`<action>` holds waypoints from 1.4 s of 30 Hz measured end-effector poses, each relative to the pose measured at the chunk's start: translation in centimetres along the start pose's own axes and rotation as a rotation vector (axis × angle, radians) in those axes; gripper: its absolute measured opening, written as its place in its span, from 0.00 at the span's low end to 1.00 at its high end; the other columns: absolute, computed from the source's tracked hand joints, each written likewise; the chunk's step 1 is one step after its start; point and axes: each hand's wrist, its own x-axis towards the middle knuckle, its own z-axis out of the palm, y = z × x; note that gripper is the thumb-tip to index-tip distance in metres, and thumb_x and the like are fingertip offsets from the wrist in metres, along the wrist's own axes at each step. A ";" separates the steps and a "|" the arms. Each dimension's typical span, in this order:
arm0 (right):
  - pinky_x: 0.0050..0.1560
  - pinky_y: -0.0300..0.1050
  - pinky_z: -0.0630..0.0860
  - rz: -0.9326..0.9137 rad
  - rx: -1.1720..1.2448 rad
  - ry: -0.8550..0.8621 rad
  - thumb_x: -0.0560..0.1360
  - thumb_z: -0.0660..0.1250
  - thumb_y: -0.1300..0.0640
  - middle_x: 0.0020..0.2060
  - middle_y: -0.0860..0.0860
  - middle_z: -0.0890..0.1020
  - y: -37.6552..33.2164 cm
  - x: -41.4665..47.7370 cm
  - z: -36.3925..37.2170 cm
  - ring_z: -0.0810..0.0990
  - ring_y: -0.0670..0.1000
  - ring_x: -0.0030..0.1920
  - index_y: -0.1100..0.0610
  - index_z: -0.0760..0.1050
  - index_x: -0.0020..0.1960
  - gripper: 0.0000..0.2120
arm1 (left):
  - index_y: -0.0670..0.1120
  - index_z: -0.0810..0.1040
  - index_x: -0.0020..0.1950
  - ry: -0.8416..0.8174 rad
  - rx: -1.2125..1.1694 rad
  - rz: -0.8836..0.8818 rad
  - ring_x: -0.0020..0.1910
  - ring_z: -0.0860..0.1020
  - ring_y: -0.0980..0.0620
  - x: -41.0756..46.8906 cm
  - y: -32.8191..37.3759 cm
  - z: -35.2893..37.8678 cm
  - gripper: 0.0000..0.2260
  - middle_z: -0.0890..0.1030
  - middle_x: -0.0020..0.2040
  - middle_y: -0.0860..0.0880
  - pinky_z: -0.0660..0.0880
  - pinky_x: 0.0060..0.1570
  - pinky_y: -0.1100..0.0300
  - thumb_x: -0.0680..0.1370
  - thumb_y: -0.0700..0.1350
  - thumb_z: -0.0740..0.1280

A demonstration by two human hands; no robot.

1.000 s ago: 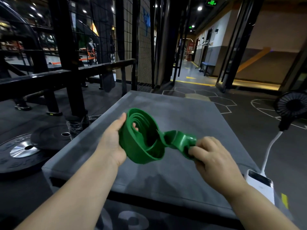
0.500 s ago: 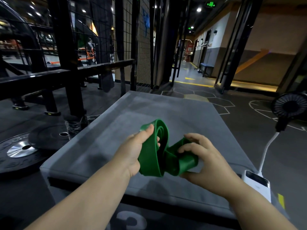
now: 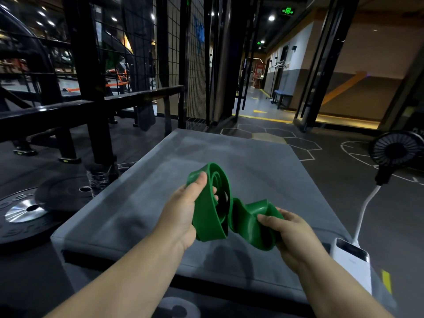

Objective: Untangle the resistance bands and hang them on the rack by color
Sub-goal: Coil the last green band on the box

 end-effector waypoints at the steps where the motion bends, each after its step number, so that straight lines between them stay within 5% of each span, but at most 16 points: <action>1: 0.37 0.43 0.80 0.035 -0.029 -0.003 0.70 0.70 0.70 0.43 0.62 0.85 -0.2 -0.3 0.2 0.84 0.56 0.38 0.69 0.78 0.53 0.12 | 0.43 0.79 0.42 -0.009 0.012 0.010 0.31 0.78 0.50 0.0 0.0 -0.1 0.12 0.80 0.32 0.47 0.78 0.41 0.54 0.72 0.52 0.70; 4: 0.33 0.42 0.79 0.064 -0.181 0.040 0.73 0.72 0.65 0.40 0.59 0.85 -0.3 -0.7 0.7 0.84 0.54 0.35 0.64 0.78 0.50 0.07 | 0.42 0.79 0.45 -0.048 0.066 0.033 0.33 0.80 0.49 0.0 -0.2 -0.3 0.15 0.81 0.35 0.46 0.79 0.40 0.53 0.67 0.53 0.71; 8: 0.48 0.55 0.81 -0.063 -0.486 0.170 0.74 0.72 0.57 0.43 0.56 0.84 -0.5 -0.7 0.9 0.83 0.56 0.44 0.54 0.75 0.48 0.06 | 0.42 0.79 0.45 -0.042 0.081 0.062 0.32 0.80 0.51 -0.1 -0.2 -0.3 0.12 0.81 0.34 0.47 0.79 0.38 0.55 0.70 0.51 0.70; 11: 0.51 0.54 0.78 -0.133 -0.669 0.158 0.76 0.70 0.53 0.44 0.54 0.82 -1.4 -1.1 0.6 0.81 0.55 0.46 0.54 0.72 0.48 0.08 | 0.42 0.79 0.45 -0.030 0.104 0.088 0.33 0.80 0.51 0.0 0.1 -0.5 0.12 0.82 0.34 0.47 0.80 0.38 0.55 0.70 0.51 0.70; 18: 0.45 0.47 0.77 -0.040 -0.225 0.007 0.76 0.68 0.63 0.47 0.60 0.84 -2.5 -1.0 0.0 0.82 0.54 0.45 0.62 0.75 0.57 0.10 | 0.43 0.80 0.44 0.041 0.151 0.130 0.33 0.81 0.50 0.5 0.6 -1.2 0.11 0.82 0.34 0.47 0.79 0.38 0.55 0.73 0.51 0.70; 22: 0.45 0.45 0.77 -0.059 -0.244 -0.012 0.75 0.68 0.65 0.40 0.54 0.86 -3.2 -1.5 -0.2 0.84 0.51 0.40 0.60 0.80 0.50 0.05 | 0.43 0.80 0.44 0.061 0.195 0.141 0.32 0.81 0.51 0.5 0.3 -1.3 0.10 0.82 0.35 0.47 0.78 0.35 0.57 0.73 0.50 0.71; 27: 0.40 0.43 0.71 -0.317 -0.849 0.254 0.76 0.69 0.57 0.36 0.45 0.82 -3.2 -1.9 -0.1 0.80 0.51 0.42 0.49 0.79 0.51 0.05 | 0.40 0.79 0.44 -0.122 0.103 -0.010 0.35 0.80 0.47 -0.5 0.2 -0.5 0.16 0.81 0.35 0.44 0.80 0.42 0.53 0.67 0.53 0.69; 31: 0.42 0.45 0.67 -0.364 -1.081 0.238 0.79 0.62 0.55 0.41 0.47 0.79 -3.3 -2.7 0.4 0.76 0.54 0.46 0.41 0.73 0.61 0.14 | 0.39 0.78 0.45 -0.205 0.053 -0.034 0.34 0.80 0.48 -1.3 -0.2 0.3 0.16 0.81 0.35 0.44 0.80 0.38 0.54 0.67 0.51 0.69; 35: 0.54 0.50 0.77 -0.191 -0.751 0.058 0.78 0.66 0.62 0.51 0.51 0.83 -2.7 -2.9 1.5 0.81 0.52 0.50 0.43 0.73 0.60 0.17 | 0.40 0.79 0.48 -0.201 0.070 -0.030 0.32 0.80 0.50 -1.7 -0.9 0.8 0.14 0.82 0.36 0.45 0.79 0.35 0.56 0.68 0.48 0.69; 39: 0.49 0.49 0.79 0.027 -0.099 -0.201 0.77 0.63 0.65 0.51 0.55 0.85 -3.1 -3.5 2.0 0.83 0.54 0.50 0.50 0.75 0.61 0.16 | 0.41 0.79 0.48 -0.178 0.104 -0.015 0.34 0.80 0.50 -1.6 -1.4 0.9 0.14 0.82 0.36 0.45 0.79 0.38 0.56 0.67 0.49 0.69; 42: 0.49 0.48 0.77 0.035 0.106 -0.300 0.69 0.65 0.63 0.52 0.58 0.84 -3.3 -3.2 1.5 0.82 0.55 0.48 0.56 0.75 0.65 0.24 | 0.41 0.79 0.51 -0.160 0.101 0.011 0.35 0.80 0.50 -1.4 -1.2 0.8 0.16 0.83 0.37 0.45 0.80 0.38 0.56 0.68 0.49 0.69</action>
